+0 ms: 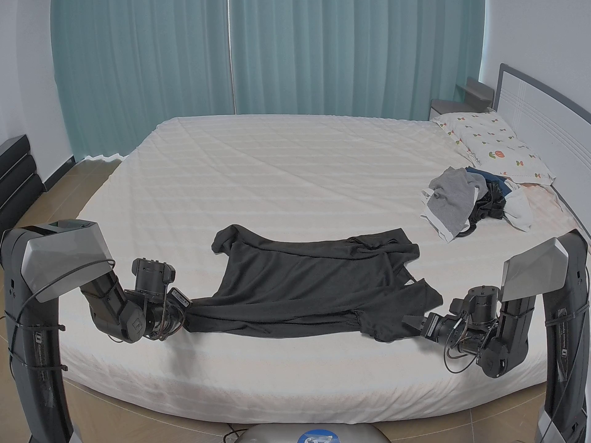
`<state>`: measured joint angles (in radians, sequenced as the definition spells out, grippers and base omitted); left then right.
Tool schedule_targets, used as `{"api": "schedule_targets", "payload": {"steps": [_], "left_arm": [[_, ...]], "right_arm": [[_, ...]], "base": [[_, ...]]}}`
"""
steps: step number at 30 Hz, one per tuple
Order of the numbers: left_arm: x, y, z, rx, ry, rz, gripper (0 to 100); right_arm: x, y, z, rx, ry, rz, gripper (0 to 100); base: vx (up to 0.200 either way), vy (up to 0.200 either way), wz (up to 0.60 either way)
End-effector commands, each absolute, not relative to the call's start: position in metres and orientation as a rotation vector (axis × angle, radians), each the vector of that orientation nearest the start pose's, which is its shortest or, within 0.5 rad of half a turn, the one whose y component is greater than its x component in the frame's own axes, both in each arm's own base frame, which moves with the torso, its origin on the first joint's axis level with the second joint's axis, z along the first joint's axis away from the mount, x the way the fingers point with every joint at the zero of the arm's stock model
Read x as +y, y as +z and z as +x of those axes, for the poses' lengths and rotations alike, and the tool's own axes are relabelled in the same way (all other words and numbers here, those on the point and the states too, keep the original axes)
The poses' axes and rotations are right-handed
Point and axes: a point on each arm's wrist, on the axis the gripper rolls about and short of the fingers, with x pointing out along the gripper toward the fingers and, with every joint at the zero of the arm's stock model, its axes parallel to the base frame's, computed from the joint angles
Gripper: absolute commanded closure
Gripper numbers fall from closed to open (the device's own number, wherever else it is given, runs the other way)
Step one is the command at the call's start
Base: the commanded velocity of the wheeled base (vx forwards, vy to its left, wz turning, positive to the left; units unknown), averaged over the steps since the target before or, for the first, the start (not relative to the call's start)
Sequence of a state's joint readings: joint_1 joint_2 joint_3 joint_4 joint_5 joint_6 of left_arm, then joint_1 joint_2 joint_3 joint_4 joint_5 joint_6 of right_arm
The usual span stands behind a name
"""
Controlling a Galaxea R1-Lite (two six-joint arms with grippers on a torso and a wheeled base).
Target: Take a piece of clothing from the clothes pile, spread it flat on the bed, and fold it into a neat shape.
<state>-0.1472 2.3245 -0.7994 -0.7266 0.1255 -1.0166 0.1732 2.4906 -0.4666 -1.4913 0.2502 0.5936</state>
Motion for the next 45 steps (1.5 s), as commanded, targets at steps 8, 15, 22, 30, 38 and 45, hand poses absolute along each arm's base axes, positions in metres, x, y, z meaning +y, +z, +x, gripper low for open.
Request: {"api": "schedule_targets", "payload": {"steps": [8,15,22,30,38,45], "left_arm": [[-0.05,-0.026,0.353,0.735,0.376,-0.848,100],[-0.048,-0.02,0.341,0.759,0.363,-0.824,100],[-0.048,-0.013,0.305,0.88,0.252,-0.711,100],[-0.071,-0.015,0.261,1.067,0.155,-0.455,100],[-0.078,-0.023,0.245,1.193,0.22,-0.301,100],[-0.078,-0.023,0.246,1.193,0.208,-0.292,100]], "right_arm": [[0.061,-0.059,0.304,0.687,0.202,0.576,100],[0.044,-0.039,0.286,0.704,0.172,0.595,100],[0.014,-0.017,0.247,0.748,0.207,0.59,100],[0.008,-0.029,0.202,0.912,0.295,0.427,100],[0.0,-0.034,0.192,0.997,0.299,0.348,100],[0.001,-0.034,0.186,1.031,0.346,0.265,100]], "base": [[0.0,0.0,0.0],[0.0,0.0,0.0],[0.0,0.0,0.0],[0.0,0.0,0.0],[0.0,0.0,0.0],[0.0,0.0,0.0]]}}
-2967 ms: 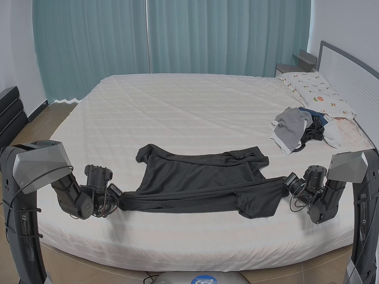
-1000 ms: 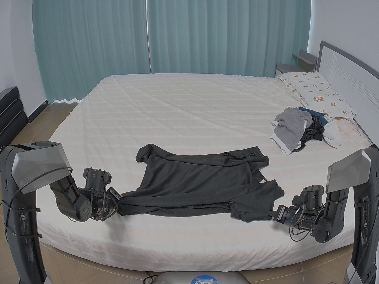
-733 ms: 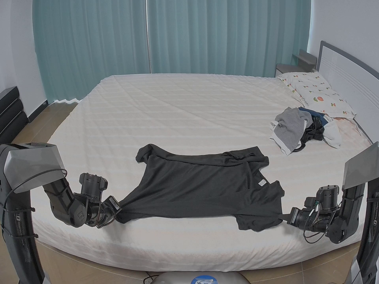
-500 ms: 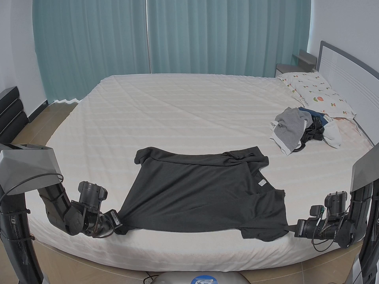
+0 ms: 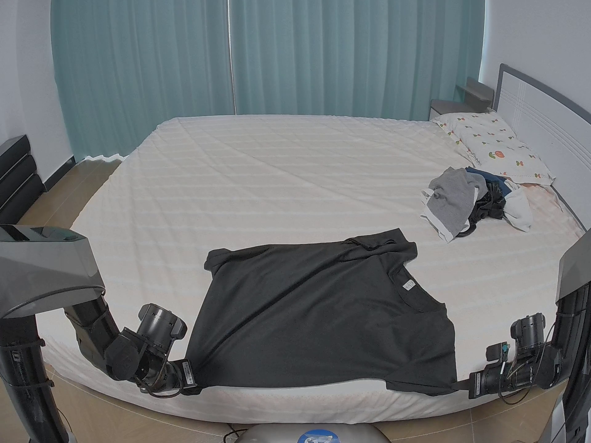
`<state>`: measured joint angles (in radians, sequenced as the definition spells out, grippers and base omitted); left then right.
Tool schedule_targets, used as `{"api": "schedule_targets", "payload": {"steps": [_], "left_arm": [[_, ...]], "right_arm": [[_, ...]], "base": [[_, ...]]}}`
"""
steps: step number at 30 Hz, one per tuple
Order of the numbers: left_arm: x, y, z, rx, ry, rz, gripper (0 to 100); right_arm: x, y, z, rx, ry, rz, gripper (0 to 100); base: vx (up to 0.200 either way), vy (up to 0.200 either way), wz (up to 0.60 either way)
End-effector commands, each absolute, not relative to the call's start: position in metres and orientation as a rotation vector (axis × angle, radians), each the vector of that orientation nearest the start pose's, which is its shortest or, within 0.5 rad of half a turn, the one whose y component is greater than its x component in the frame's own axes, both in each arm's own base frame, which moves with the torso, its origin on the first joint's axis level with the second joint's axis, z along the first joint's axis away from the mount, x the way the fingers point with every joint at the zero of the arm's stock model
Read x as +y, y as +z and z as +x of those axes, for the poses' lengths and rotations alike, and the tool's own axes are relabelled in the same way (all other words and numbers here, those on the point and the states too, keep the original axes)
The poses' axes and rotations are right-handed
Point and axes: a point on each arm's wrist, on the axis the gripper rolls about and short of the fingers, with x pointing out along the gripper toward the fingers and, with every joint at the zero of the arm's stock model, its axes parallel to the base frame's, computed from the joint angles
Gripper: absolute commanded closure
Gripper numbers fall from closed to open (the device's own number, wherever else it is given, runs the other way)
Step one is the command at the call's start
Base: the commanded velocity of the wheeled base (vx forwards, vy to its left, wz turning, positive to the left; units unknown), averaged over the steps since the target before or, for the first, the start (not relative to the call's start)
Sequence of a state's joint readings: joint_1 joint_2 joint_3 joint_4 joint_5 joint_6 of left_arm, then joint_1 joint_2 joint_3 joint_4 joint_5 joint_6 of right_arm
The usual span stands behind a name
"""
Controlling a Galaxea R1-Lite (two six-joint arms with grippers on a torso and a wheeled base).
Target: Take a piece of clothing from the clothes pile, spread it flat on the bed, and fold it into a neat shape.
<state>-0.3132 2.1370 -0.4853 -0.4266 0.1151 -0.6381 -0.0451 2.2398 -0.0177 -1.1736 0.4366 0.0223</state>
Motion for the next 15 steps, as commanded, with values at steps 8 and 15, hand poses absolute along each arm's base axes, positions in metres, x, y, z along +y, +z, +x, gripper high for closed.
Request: {"api": "schedule_targets", "payload": {"steps": [8,15], "left_arm": [[-0.0687,-0.0231,0.2504,1.184,0.227,-0.305,100],[-0.0693,-0.0223,0.2524,1.179,0.209,-0.32,0]], "right_arm": [[0.0069,-0.0358,0.1862,1.044,0.353,0.229,0],[0.0042,-0.0298,0.1952,0.955,0.341,0.238,0]], "base": [[0.0,0.0,0.0],[0.0,0.0,0.0]]}}
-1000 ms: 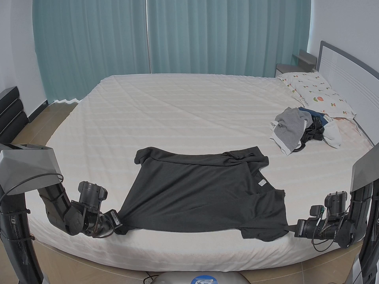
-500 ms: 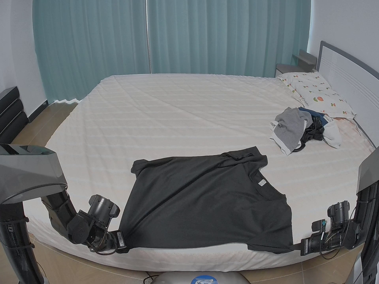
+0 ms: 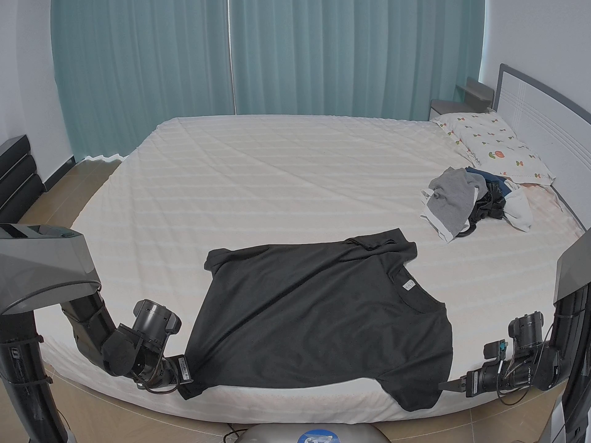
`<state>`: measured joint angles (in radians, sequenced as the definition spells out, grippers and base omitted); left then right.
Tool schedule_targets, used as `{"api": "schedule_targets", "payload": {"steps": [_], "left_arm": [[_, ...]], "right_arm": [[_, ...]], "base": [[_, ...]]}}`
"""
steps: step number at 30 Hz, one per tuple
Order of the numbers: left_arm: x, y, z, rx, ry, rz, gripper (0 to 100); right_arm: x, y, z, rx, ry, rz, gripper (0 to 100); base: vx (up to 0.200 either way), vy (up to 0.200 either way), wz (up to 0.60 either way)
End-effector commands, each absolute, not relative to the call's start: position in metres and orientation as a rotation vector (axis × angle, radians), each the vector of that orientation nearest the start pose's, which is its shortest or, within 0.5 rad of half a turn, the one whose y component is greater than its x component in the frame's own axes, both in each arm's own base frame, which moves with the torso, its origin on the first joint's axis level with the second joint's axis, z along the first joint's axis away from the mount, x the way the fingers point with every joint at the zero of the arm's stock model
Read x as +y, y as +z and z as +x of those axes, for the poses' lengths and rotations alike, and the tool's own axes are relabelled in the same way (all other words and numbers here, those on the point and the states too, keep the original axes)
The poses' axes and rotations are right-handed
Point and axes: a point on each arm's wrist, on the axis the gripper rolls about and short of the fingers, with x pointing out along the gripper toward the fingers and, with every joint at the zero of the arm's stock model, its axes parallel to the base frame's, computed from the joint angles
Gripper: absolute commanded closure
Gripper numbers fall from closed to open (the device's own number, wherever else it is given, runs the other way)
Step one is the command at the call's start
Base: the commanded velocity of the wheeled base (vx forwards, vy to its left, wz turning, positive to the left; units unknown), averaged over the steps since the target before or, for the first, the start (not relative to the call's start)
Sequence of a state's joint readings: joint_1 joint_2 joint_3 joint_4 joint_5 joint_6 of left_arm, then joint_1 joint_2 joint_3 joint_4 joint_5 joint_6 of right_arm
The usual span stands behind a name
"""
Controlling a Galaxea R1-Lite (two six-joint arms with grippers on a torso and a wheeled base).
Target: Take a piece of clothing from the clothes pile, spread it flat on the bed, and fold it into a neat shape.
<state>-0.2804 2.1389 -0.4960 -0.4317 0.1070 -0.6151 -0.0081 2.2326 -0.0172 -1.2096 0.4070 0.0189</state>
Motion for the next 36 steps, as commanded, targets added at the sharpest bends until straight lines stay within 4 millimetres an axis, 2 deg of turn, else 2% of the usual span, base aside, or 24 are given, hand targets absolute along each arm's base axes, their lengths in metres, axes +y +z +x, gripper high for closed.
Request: {"api": "schedule_targets", "payload": {"steps": [1,4,6,9,15,20,21,25,29,36], "left_arm": [[-0.068,-0.02,0.253,1.175,0.201,-0.333,0],[-0.066,-0.016,0.255,1.162,0.194,-0.354,0],[-0.057,0.002,0.266,1.09,0.186,-0.425,0],[-0.049,0.011,0.28,1.032,0.211,-0.513,0],[-0.038,0.021,0.304,0.998,0.185,-0.771,0],[-0.033,0.02,0.317,0.987,0.198,-0.861,0],[-0.033,0.02,0.318,0.987,0.197,-0.862,0],[-0.033,0.015,0.318,1.003,0.199,-0.863,0],[-0.033,0.014,0.319,1.004,0.199,-0.861,0],[-0.034,0.008,0.321,1.015,0.205,-0.855,0]], "right_arm": [[0.002,-0.028,0.198,0.922,0.325,0.252,0],[0.001,-0.025,0.202,0.89,0.308,0.276,0],[0.0,-0.024,0.219,0.821,0.265,0.376,0],[0.001,-0.029,0.236,0.796,0.241,0.431,0],[0.003,-0.04,0.255,0.784,0.219,0.467,0],[0.007,-0.048,0.263,0.786,0.221,0.456,0],[0.006,-0.05,0.265,0.787,0.218,0.456,100],[0.01,-0.054,0.272,0.783,0.208,0.441,100],[0.01,-0.055,0.267,0.8,0.171,0.425,100],[0.01,-0.045,0.243,0.849,0.158,0.414,100]], "base": [[0.0,0.0,0.0],[0.0,0.0,0.0],[0.0,0.0,0.0],[0.0,0.0,0.0],[0.0,0.0,0.0],[0.0,0.0,0.0],[0.0,0.0,0.0],[0.0,0.0,0.0],[0.0,0.0,0.0],[0.0,0.0,0.0]]}}
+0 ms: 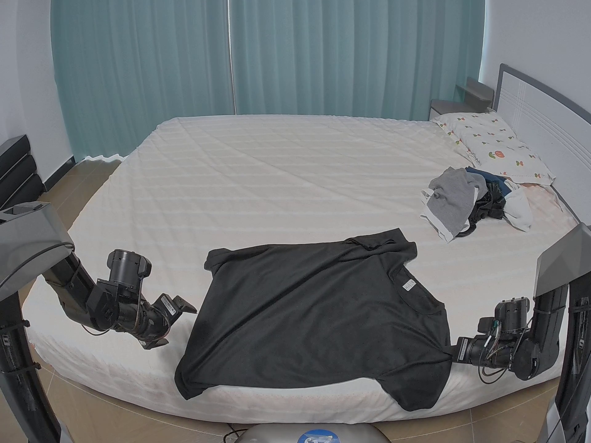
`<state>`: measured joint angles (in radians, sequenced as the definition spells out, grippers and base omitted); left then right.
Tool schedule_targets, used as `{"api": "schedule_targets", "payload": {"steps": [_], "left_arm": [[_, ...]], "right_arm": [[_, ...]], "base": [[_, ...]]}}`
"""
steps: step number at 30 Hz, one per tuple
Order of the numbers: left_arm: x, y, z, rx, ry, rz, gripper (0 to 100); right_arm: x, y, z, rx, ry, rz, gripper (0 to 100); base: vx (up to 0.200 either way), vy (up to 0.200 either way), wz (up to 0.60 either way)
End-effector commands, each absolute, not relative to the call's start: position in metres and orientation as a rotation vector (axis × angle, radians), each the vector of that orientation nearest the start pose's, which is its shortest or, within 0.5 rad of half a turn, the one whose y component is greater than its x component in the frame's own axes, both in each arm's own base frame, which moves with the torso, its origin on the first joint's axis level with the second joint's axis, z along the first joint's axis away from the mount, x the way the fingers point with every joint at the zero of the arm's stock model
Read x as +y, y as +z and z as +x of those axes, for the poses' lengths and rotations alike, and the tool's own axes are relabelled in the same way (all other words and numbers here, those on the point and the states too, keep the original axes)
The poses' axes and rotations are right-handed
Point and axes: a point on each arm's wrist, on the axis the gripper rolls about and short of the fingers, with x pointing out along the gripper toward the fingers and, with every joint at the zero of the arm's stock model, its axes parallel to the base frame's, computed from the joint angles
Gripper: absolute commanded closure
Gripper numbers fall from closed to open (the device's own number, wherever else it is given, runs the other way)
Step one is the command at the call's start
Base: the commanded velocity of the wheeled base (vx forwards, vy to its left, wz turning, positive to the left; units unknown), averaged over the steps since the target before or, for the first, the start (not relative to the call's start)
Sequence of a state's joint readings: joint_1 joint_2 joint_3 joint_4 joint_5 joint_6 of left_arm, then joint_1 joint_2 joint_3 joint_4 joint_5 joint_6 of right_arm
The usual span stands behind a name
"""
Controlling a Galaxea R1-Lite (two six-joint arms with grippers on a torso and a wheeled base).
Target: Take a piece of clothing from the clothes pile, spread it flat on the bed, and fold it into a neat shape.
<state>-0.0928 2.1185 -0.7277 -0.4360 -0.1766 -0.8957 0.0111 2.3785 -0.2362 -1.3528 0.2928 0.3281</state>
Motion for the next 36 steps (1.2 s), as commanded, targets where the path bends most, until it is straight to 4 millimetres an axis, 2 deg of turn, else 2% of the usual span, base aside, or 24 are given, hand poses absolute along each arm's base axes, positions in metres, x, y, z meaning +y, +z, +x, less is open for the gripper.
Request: {"api": "schedule_targets", "payload": {"steps": [1,7,14,15,18,22,27,32,36], "left_arm": [[-0.034,0.007,0.321,1.017,0.208,-0.852,0],[-0.034,0.007,0.323,1.011,0.212,-0.853,0],[-0.034,0.007,0.326,1.004,0.214,-0.853,0],[-0.034,0.009,0.328,0.994,0.212,-0.856,0],[-0.035,0.015,0.335,0.954,0.229,-0.877,0],[-0.038,0.032,0.356,0.84,0.275,-0.977,0],[-0.041,0.044,0.37,0.79,0.245,-0.983,0],[-0.049,0.045,0.372,0.793,0.207,-0.994,0],[-0.049,0.041,0.385,0.809,0.194,-1.059,0]], "right_arm": [[0.009,-0.043,0.241,0.848,0.158,0.413,100],[0.006,-0.041,0.227,0.877,0.169,0.357,100],[0.004,-0.041,0.222,0.892,0.174,0.324,100],[0.004,-0.041,0.222,0.89,0.179,0.317,0],[0.004,-0.04,0.225,0.864,0.182,0.321,0],[-0.005,-0.036,0.233,0.794,0.159,0.359,0],[-0.007,-0.031,0.25,0.725,0.118,0.516,0],[-0.009,-0.031,0.257,0.708,0.101,0.568,0],[-0.01,-0.029,0.26,0.689,0.102,0.569,0]], "base": [[0.0,0.0,0.0],[0.0,0.0,0.0],[0.0,0.0,0.0],[0.0,0.0,0.0],[0.0,0.0,0.0],[0.0,0.0,0.0],[0.0,0.0,0.0],[0.0,0.0,0.0],[0.15,0.0,0.0]]}}
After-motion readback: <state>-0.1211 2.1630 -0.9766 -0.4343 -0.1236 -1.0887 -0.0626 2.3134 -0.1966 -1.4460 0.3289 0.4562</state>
